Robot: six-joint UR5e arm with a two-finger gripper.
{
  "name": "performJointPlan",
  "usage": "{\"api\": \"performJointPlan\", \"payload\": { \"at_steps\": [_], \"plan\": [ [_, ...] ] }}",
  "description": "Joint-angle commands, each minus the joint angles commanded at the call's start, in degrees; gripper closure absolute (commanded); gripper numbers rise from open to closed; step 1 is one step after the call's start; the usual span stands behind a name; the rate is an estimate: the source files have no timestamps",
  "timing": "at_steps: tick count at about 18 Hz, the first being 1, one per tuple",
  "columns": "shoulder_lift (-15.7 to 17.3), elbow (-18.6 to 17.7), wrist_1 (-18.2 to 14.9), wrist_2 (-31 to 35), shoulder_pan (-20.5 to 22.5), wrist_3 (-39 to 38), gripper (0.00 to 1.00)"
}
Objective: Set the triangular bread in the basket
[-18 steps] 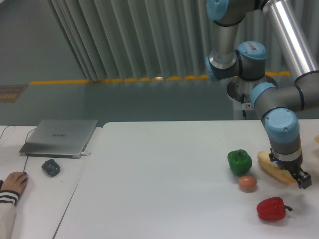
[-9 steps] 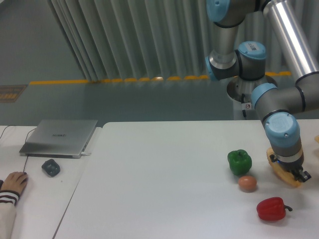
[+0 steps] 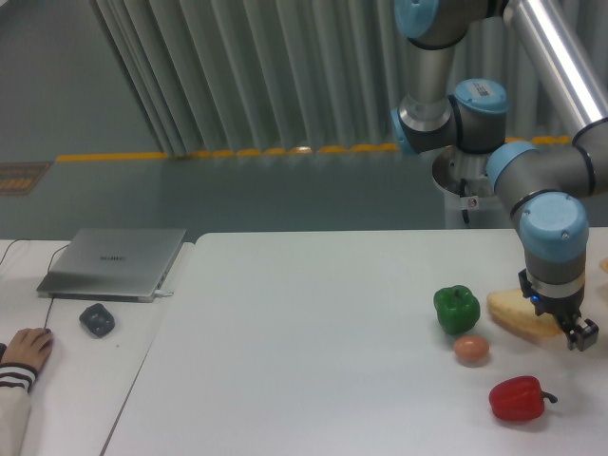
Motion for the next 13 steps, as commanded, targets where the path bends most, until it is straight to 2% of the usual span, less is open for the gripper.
{"api": "performJointPlan", "payload": {
  "at_steps": [7,10,13],
  "plan": [
    [1.4,-0.8,-2.4,2.1,-1.9,17.1,0.00],
    [1.1,-1.3,-2.2,5.3,-5.2,17.8,0.00],
    [1.7,-5.5,-1.5,6.2,-5.8,17.7,0.00]
  ]
}}
